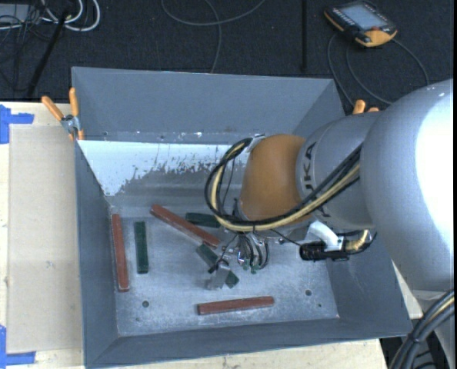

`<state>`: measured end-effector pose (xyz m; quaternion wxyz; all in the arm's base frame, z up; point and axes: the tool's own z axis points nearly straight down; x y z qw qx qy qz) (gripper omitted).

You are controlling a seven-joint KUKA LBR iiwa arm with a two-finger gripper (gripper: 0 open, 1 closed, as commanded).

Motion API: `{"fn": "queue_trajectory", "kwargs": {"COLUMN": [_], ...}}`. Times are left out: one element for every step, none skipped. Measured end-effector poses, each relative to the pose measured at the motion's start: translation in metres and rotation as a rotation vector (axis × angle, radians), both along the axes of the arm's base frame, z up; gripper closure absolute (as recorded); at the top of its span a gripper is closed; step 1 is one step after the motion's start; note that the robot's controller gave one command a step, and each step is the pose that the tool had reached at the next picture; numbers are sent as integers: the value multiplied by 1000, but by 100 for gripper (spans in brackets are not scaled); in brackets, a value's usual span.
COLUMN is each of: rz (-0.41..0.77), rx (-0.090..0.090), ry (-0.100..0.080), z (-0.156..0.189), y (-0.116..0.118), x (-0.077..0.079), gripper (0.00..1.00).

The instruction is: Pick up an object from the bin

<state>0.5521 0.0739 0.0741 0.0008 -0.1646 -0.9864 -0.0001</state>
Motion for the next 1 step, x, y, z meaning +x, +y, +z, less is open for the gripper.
{"fn": "queue_trajectory", "kwargs": {"rz": [-37], "rx": [0], "ry": [-1], "z": [-4], "y": [-2], "x": [-15], "gripper": [100]}}
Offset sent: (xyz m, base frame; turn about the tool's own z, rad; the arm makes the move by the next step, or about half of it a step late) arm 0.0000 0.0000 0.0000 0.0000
